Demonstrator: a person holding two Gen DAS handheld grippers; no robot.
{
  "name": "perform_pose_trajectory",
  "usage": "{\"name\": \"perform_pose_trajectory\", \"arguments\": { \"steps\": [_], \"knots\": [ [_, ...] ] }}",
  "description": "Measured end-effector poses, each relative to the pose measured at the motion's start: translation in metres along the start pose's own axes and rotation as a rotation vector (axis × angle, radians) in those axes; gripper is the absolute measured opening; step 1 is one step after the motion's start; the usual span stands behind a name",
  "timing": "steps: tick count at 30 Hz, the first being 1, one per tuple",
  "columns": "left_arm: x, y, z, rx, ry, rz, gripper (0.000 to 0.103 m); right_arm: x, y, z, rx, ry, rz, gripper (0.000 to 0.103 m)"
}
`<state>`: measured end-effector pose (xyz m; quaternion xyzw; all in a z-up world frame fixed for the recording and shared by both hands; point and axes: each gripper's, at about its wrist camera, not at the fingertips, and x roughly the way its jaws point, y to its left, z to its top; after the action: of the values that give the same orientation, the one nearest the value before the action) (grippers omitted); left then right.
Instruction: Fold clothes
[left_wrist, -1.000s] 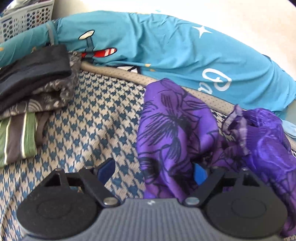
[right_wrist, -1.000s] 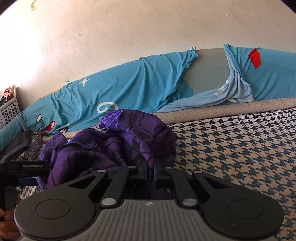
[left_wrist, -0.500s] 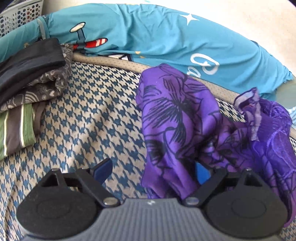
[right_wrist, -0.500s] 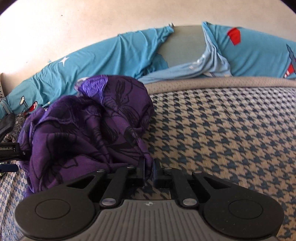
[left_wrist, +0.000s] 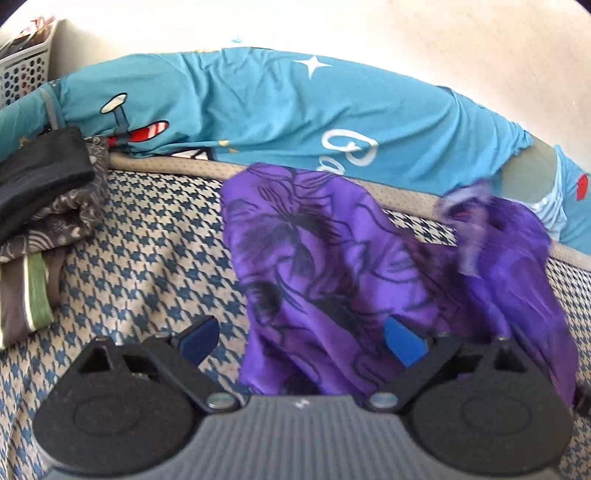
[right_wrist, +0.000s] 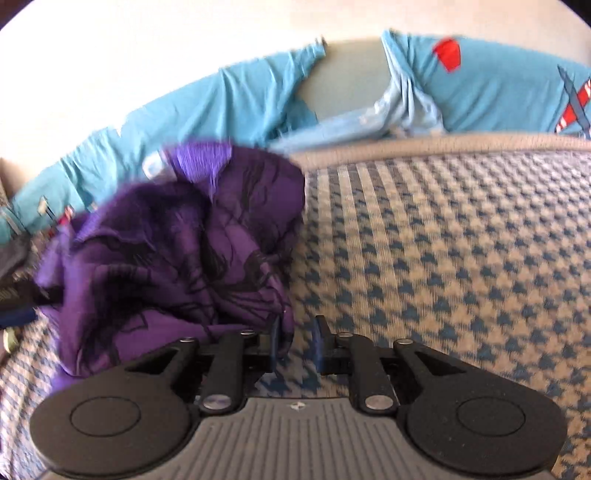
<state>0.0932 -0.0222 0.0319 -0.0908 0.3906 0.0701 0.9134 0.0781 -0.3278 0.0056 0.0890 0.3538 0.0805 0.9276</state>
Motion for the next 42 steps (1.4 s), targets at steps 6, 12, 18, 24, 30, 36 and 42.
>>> {"name": "perform_pose_trajectory", "arguments": {
  "steps": [6,12,18,24,30,36,42],
  "knots": [
    [0.006,-0.006,-0.006,0.013,0.03,-0.013,0.097,-0.026,0.01,0.008,-0.072,-0.145,0.016,0.028],
    [0.01,-0.006,-0.007,0.0,0.052,-0.016,0.099,-0.04,0.023,0.018,-0.099,-0.251,0.105,0.042],
    [0.014,0.0,-0.006,-0.04,0.074,-0.017,0.1,-0.042,0.054,0.014,-0.171,-0.225,0.295,0.043],
    [0.007,0.007,0.003,-0.057,0.021,0.034,0.101,-0.032,0.083,0.007,-0.22,-0.195,0.37,0.059],
    [0.013,0.017,0.006,-0.1,0.044,0.061,0.102,-0.013,0.112,-0.004,-0.338,-0.183,0.338,0.077],
    [0.013,0.015,0.004,-0.084,0.04,0.064,0.103,0.001,0.119,-0.014,-0.446,-0.184,0.168,0.047],
    [0.013,0.012,0.003,-0.069,0.037,0.056,0.103,-0.004,0.088,0.001,-0.288,-0.189,0.136,0.013]
  ]
}}
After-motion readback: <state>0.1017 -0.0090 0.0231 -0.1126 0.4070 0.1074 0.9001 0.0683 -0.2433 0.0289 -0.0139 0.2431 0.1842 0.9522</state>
